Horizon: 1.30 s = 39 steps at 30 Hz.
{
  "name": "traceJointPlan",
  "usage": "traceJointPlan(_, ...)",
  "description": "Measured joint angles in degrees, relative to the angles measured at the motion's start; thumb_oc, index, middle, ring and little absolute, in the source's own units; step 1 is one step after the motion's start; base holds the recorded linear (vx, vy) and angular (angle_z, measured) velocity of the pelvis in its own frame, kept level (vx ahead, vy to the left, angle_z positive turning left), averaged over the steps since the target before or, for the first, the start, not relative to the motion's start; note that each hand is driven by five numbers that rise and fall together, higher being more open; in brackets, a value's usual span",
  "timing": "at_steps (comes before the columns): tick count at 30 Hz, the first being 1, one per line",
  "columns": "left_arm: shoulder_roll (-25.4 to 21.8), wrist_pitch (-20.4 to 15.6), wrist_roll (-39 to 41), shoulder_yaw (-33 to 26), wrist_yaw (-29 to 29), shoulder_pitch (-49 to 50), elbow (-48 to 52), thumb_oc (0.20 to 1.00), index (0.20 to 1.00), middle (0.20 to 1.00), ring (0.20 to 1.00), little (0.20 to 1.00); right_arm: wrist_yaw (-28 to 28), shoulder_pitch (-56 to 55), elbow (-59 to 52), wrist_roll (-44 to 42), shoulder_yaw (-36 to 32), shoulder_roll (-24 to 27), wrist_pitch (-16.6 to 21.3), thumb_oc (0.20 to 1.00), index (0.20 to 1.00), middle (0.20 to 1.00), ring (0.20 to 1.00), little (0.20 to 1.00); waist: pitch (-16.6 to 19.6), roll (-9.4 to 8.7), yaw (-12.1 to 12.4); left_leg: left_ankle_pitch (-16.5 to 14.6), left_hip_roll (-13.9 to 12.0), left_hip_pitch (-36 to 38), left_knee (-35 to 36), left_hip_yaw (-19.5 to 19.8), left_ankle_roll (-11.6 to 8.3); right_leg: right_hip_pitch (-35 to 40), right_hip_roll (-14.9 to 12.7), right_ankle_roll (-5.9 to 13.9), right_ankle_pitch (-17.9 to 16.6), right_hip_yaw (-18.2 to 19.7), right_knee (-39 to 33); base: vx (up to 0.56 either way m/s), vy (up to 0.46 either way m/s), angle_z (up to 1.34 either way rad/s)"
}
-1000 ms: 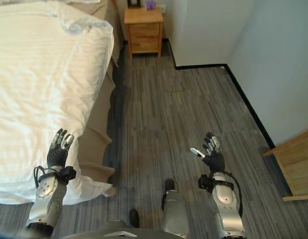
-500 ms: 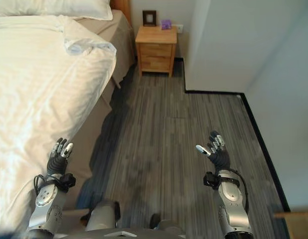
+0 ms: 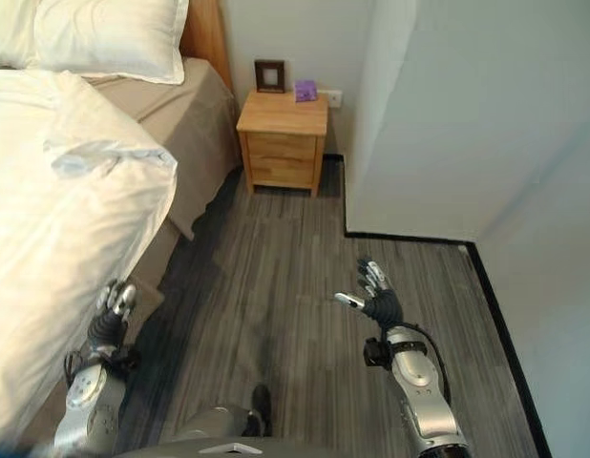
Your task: Making the bed.
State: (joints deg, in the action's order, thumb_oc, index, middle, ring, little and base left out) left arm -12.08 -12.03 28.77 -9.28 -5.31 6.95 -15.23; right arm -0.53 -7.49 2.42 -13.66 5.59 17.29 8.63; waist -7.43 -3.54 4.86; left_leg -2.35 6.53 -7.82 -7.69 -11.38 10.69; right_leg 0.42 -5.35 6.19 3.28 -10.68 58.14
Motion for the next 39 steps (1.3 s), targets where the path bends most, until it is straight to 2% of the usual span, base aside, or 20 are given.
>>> traceJointPlan(2,0.47,-0.06,0.05,1.21,-0.69,-2.31,0.42,1.000,1.000,1.000,1.000,1.000,-0.24,1.58,0.01,-0.10,-0.48,-0.61,-0.19,1.000,1.000,1.000,1.000,1.000,-3.53,4.69,-2.87,-1.16,-2.68,5.68,2.19,4.40,-0.97,-11.15,-0.42,0.22,3.08,-0.09,7.81,0.56,-0.068,0.73)
traceJointPlan(4,-0.16,-0.48,0.01,1.67,-0.64,-2.66,2.68,1.000,1.000,1.000,1.000,1.000,0.26,1.01,-0.33,-0.19,0.02,-0.57,-0.47,1.000,1.000,1.000,1.000,1.000,-3.98,6.40,-4.51,-2.22,-5.36,9.43,3.80,7.62,-2.72,-19.52,0.70,0.98,6.34,4.17,0.04,0.54,-0.165,0.96)
traceJointPlan(7,-1.90,-1.39,0.20,1.85,-0.37,-1.43,3.76,1.000,1.000,1.000,1.000,1.000,0.24,-2.43,-0.44,-0.18,-0.26,0.50,-0.33,1.000,1.000,1.000,1.000,1.000,-2.97,4.79,-6.27,-7.25,-7.89,15.73,4.72,15.13,-6.28,-22.06,-3.02,3.80,4.84,8.98,-28.22,0.74,-0.272,1.23)
traceJointPlan(9,-4.34,-1.63,0.27,2.04,-0.47,-2.15,3.25,1.000,1.000,1.000,1.000,1.000,-0.23,-4.37,-0.08,0.17,-1.46,0.37,-0.47,1.000,1.000,1.000,1.000,1.000,-1.43,1.78,-6.59,-9.55,-9.01,16.87,4.88,20.32,-10.39,-17.66,-3.61,5.04,4.46,19.16,-50.09,0.44,-0.189,1.34)
traceJointPlan(10,-5.57,-1.67,0.27,2.09,-0.44,-2.28,2.97,1.000,1.000,1.000,1.000,1.000,-0.29,-4.65,0.18,0.18,-1.90,0.12,-0.48,1.000,1.000,1.000,1.000,1.000,-1.51,0.52,-6.22,-9.78,-9.71,18.36,5.13,21.64,-11.90,-17.02,-3.49,6.29,1.26,19.44,-51.85,0.62,-0.350,1.13)
traceJointPlan(11,-4.77,-1.58,0.33,2.45,-0.82,-2.76,1.08,1.000,1.000,1.000,1.000,1.000,-0.46,-3.70,2.15,0.21,-3.50,0.47,-0.51,1.000,1.000,1.000,1.000,1.000,-1.52,2.99,-6.88,-10.28,-14.68,18.93,5.79,25.74,-12.34,-15.95,1.81,7.07,-2.20,22.92,-47.46,0.51,-0.360,1.50)
traceJointPlan(12,-4.36,-1.54,0.32,3.81,-0.83,-3.78,0.39,1.000,1.000,1.000,1.000,1.000,-1.14,-3.88,3.54,0.12,-4.96,-0.03,-0.77,1.000,1.000,1.000,1.000,1.000,-1.53,2.88,-7.93,-8.66,-15.97,19.03,4.76,27.85,-12.66,-15.31,5.47,4.16,-0.94,26.16,-42.58,0.45,-0.367,1.64)
traceJointPlan(14,-3.43,-1.83,0.34,5.99,-0.20,-3.63,1.72,1.000,1.000,1.000,1.000,1.000,-1.70,-3.61,4.20,0.02,-6.53,0.46,-0.78,1.000,1.000,1.000,1.000,1.000,-1.78,1.73,-7.51,-4.19,-16.87,19.88,3.55,26.00,-12.65,-14.35,6.25,-0.37,0.85,23.65,-37.69,0.45,-0.428,1.27)
traceJointPlan(16,-1.20,-1.79,2.64,7.44,0.89,-4.02,0.89,1.000,1.000,1.000,1.000,1.000,-1.60,-2.44,4.06,-0.71,-6.90,2.68,-0.30,1.000,1.000,1.000,1.000,1.000,-1.65,0.59,-7.88,2.21,-17.18,11.29,-10.36,25.65,-16.18,-11.25,6.03,-4.97,5.32,17.09,-36.00,0.39,-0.538,1.34)
traceJointPlan(18,-0.50,-1.79,5.68,7.38,1.08,-5.44,0.87,1.000,1.000,1.000,1.000,1.000,-1.92,-2.38,3.92,-3.05,-7.90,2.26,0.30,1.000,1.000,1.000,1.000,1.000,-2.48,-1.59,-7.79,9.08,-18.04,-0.48,-28.02,17.31,-13.88,-7.95,4.94,-8.34,4.58,12.83,-39.81,0.22,-0.274,0.99)
traceJointPlan(20,-0.65,-1.63,7.30,6.97,1.14,-3.95,0.77,1.000,1.000,1.000,1.000,1.000,-2.15,-2.18,3.53,-3.40,-7.80,1.88,0.61,1.000,1.000,1.000,1.000,1.000,-2.69,-2.35,-7.45,5.23,-17.26,-3.48,-30.53,9.08,-14.95,-4.01,4.82,-8.11,3.52,11.39,-44.23,0.17,-0.126,0.50)
traceJointPlan(25,-0.87,-1.72,9.20,6.82,1.66,-3.40,1.29,1.000,1.000,1.000,1.000,1.000,-4.31,-4.60,2.21,-4.43,-10.17,1.90,1.58,1.000,1.000,1.000,1.000,1.000,-1.92,-0.76,-9.59,3.93,-15.40,-2.41,-12.34,-7.72,-14.93,3.27,7.50,-9.08,1.23,5.79,-54.19,0.27,-0.067,0.39)
traceJointPlan(27,-0.60,-1.73,9.08,7.97,2.12,-3.18,0.87,1.000,1.000,1.000,1.000,1.000,-4.79,-5.57,2.33,-4.09,-10.81,2.04,1.75,1.000,1.000,1.000,1.000,1.000,-1.48,-0.20,-8.99,4.15,-13.20,-3.35,-3.49,-10.56,-14.93,4.18,7.51,-4.76,3.82,3.73,-56.63,0.36,0.023,0.55)
traceJointPlan(28,-0.11,-1.59,9.11,8.34,1.77,-2.36,0.77,1.000,1.000,1.000,1.000,1.000,-4.86,-5.28,3.44,-3.11,-11.08,1.84,1.70,1.000,1.000,1.000,1.000,1.000,-1.67,0.44,-7.75,6.05,-10.25,-4.14,4.37,-9.99,-12.42,4.38,8.25,1.49,3.32,3.44,-56.05,0.47,0.080,0.42)
traceJointPlan(29,0.39,-1.57,9.09,8.47,1.68,-2.24,0.30,1.000,1.000,1.000,1.000,1.000,-4.86,-5.08,4.05,-2.53,-11.06,2.00,1.71,1.000,1.000,1.000,1.000,1.000,-2.26,1.93,-7.63,6.61,-10.38,-4.13,7.65,-7.87,-11.63,4.47,8.20,12.62,7.32,1.74,-53.26,0.51,0.097,0.29)
traceJointPlan(30,1.45,-1.65,9.03,8.14,1.68,-2.15,-0.06,1.000,1.000,1.000,1.000,1.000,-4.70,-5.11,3.99,-2.46,-11.10,2.45,1.63,1.000,1.000,1.000,1.000,1.000,-2.90,4.29,-7.76,6.49,-11.94,-4.62,9.14,-5.81,-11.32,2.63,8.65,1.78,10.17,1.58,-47.94,0.45,0.088,-0.12)
traceJointPlan(31,3.50,-1.70,8.72,4.54,1.22,-2.58,-1.74,1.000,1.000,1.000,1.000,1.000,-4.20,-4.75,-0.13,-2.03,-11.25,5.58,1.96,1.000,1.000,1.000,1.000,1.000,-2.40,6.79,-6.92,7.93,-18.09,-7.44,8.26,-4.42,-12.90,0.91,6.27,-8.27,13.81,3.56,-41.24,0.48,0.106,0.26)
traceJointPlan(36,2.43,-1.57,8.57,1.76,0.70,-0.48,-3.15,1.000,1.000,1.000,1.000,1.000,-3.99,-6.02,0.12,-2.01,-11.01,4.94,1.52,1.000,1.000,1.000,1.000,1.000,-0.84,4.61,-6.28,7.92,-16.71,-8.01,2.58,-8.05,-12.98,12.08,5.19,-5.52,13.16,3.84,-51.98,0.43,0.118,-0.09)
traceJointPlan(38,2.23,-1.67,8.52,1.68,-0.13,-0.34,-3.20,1.000,1.000,1.000,1.000,1.000,-3.74,-5.87,0.16,-1.79,-10.10,4.82,1.69,1.000,1.000,1.000,1.000,1.000,-0.03,2.67,-5.08,10.80,-9.96,-6.09,4.88,-8.77,-7.79,15.41,3.74,-2.19,12.93,4.21,-52.44,0.43,0.233,-0.21)
traceJointPlan(39,2.08,-1.65,8.50,1.59,-0.60,-0.36,-3.71,1.000,1.000,1.000,1.000,1.000,-3.71,-5.02,0.35,-0.92,-8.87,5.18,1.31,1.000,1.000,1.000,1.000,1.000,0.17,3.93,-4.11,9.92,-10.11,-4.19,4.98,-9.13,-4.96,14.00,4.42,0.01,14.31,4.79,-45.75,0.34,0.285,-0.43)
